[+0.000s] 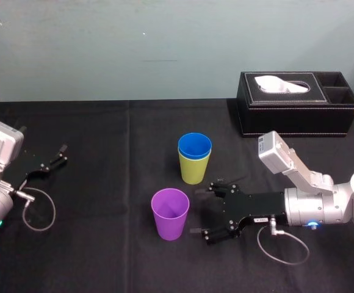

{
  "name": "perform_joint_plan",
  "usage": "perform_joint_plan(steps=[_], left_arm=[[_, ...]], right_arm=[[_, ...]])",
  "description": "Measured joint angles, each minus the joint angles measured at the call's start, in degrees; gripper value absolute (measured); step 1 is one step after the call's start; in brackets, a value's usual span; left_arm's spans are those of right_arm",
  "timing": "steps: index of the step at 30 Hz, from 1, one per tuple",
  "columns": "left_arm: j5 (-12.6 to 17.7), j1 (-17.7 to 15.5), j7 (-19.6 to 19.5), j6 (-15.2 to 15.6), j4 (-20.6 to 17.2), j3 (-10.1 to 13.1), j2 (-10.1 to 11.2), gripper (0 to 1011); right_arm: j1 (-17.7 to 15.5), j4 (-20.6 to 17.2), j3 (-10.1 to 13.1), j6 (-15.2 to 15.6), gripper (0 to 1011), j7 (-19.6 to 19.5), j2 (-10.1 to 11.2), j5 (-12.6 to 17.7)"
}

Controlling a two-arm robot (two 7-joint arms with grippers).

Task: Stack the three plastic cups sequentially using one hand.

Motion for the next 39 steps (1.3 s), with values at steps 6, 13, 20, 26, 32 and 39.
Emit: perform_joint_plan(steps=[6, 13, 20, 26, 32, 39], left_arm=[[0.0, 0.0, 0.0, 0.0, 0.0, 0.0, 0.0, 1011], [0.0, 0.0, 0.0, 0.0, 0.0, 0.0, 0.0, 1011], [0.0, 0.0, 0.0, 0.0, 0.0, 0.0, 0.0, 1011], [0.0, 0.0, 0.0, 0.0, 0.0, 0.0, 0.0, 1011], [0.0, 0.0, 0.0, 0.0, 0.0, 0.0, 0.0, 1011], [0.0, 0.0, 0.0, 0.0, 0.0, 0.0, 0.0, 1011]], right_arm=[[0.49, 0.62, -1.04, 0.01, 1003, -0.28, -0.38, 0.0], [0.91, 1.37, -2.03, 0.05, 1003, -0.52, -0.95, -0.06], [1.22, 1.66, -2.67, 0.12, 1003, -0.53, -1.29, -0.05], [1.55, 2.15, -3.16, 0.24, 1003, -0.58, -1.84, -0.03], [1.97, 2.82, -3.7, 0.44, 1003, -0.81, -2.64, -0.24], [2.75, 4.0, -4.39, 0.77, 1003, -1.27, -3.94, -0.81]])
